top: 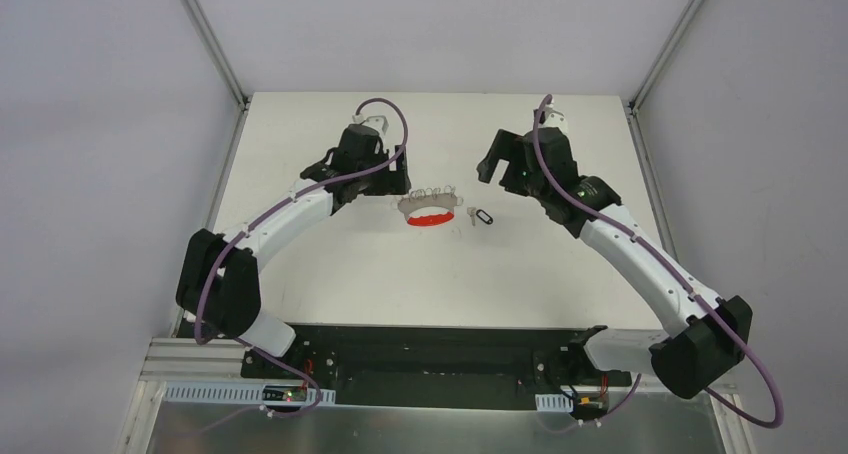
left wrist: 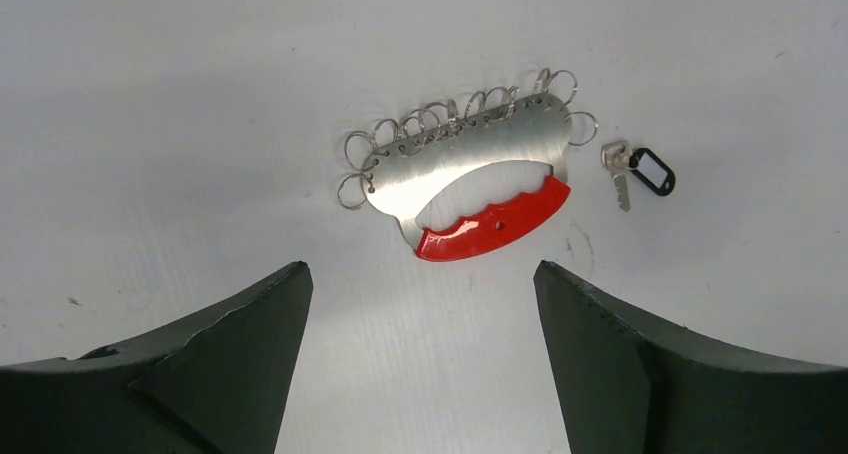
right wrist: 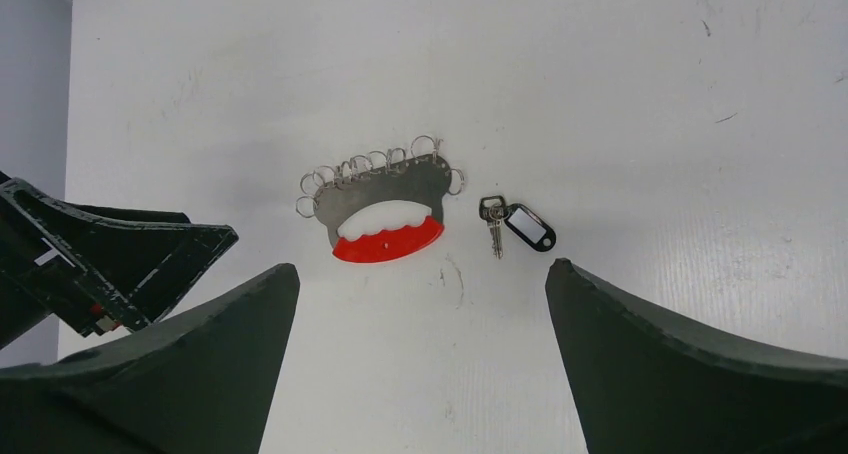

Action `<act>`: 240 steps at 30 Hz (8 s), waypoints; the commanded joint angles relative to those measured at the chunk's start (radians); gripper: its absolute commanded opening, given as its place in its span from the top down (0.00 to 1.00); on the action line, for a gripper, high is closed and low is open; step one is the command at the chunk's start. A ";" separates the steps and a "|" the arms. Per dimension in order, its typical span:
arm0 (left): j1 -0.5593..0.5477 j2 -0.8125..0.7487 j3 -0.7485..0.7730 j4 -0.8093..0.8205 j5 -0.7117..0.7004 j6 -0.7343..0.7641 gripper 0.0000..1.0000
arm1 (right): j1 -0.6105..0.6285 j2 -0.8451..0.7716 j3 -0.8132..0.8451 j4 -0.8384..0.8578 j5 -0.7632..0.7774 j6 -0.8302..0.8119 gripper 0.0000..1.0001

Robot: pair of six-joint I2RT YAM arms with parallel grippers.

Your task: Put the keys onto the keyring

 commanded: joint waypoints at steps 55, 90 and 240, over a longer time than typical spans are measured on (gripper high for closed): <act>0.034 0.386 0.157 0.004 0.010 0.071 0.48 | 0.067 0.090 0.019 0.001 -0.123 -0.009 0.06; 0.034 0.023 0.014 0.055 0.343 0.232 1.00 | 0.123 -0.006 0.036 -0.102 -0.158 -0.061 0.08; -0.184 -0.727 -0.488 0.494 0.512 -0.027 1.00 | 0.002 0.739 0.304 -0.113 -0.239 -0.882 0.68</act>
